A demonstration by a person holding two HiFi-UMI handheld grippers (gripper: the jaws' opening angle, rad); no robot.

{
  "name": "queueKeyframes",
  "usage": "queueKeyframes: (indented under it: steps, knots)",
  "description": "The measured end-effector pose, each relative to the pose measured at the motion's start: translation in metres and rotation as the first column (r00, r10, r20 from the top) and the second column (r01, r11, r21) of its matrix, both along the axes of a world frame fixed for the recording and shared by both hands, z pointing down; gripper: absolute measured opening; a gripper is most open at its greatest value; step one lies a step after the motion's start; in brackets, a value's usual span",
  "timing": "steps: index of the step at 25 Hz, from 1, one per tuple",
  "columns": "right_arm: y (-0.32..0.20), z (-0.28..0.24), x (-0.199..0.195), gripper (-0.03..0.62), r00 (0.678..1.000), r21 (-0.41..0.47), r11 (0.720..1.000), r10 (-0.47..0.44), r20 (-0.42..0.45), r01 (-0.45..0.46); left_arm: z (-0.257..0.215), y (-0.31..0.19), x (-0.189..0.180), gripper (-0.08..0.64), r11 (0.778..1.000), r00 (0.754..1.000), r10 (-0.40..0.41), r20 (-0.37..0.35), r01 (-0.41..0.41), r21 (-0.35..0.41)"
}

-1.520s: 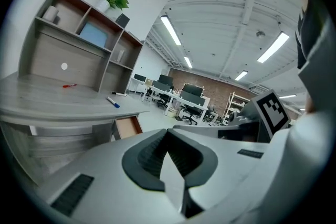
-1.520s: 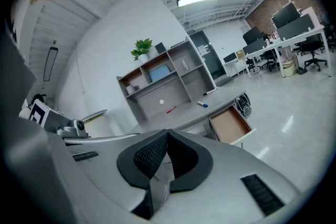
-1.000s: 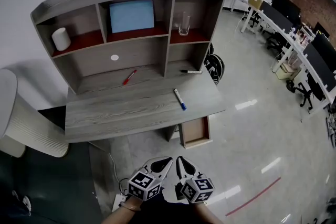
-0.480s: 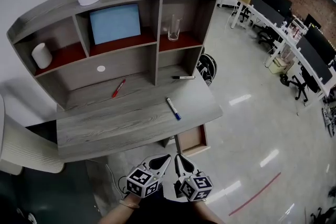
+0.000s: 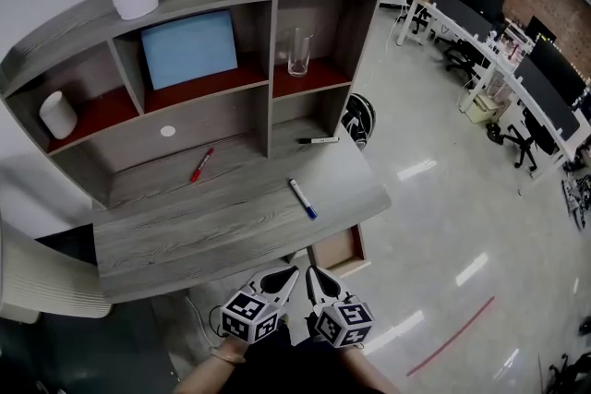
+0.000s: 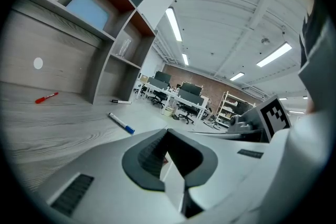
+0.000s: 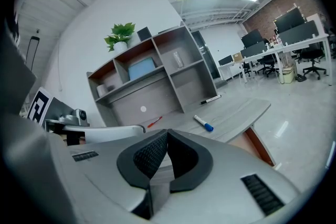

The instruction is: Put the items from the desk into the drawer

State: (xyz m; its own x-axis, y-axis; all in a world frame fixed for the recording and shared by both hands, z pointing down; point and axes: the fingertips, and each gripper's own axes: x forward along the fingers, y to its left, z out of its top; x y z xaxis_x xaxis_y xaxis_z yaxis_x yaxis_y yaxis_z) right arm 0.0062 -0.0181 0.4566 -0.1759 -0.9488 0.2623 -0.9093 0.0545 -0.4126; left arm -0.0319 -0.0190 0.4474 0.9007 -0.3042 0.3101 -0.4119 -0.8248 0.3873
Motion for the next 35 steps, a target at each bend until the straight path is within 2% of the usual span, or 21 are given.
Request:
queueKeyframes:
  steps: [6, 14, 21, 25, 35]
  knots:
    - [-0.01, -0.003, 0.01, 0.014, 0.999, -0.013, 1.0, 0.008, -0.044, -0.008, 0.004, -0.01, -0.007, -0.002, 1.0, 1.0, -0.017, 0.013, 0.017, -0.001]
    - [-0.041, -0.009, 0.032, 0.014, 0.996, -0.022, 1.0, -0.003, -0.092, 0.001, 0.002, -0.036, 0.005, 0.0, 0.997, 0.997, -0.073, -0.018, 0.073, -0.013]
    - [-0.083, -0.002, 0.035, 0.017, 0.99, -0.038, 0.997, -0.078, -0.12, 0.074, 0.011, -0.074, 0.021, -0.001, 0.992, 0.992, -0.126, 0.0, 0.126, -0.016]
    - [-0.099, 0.007, 0.044, 0.017, 0.99, -0.063, 0.994, -0.093, -0.105, 0.087, 0.02, -0.09, 0.03, 0.0, 0.987, 0.988, -0.155, 0.022, 0.156, -0.039]
    - [-0.138, 0.048, 0.058, 0.139, 0.978, -0.191, 0.969, -0.18, -0.104, 0.158, 0.048, -0.125, 0.049, -0.001, 0.975, 0.978, -0.201, 0.06, 0.206, -0.089]
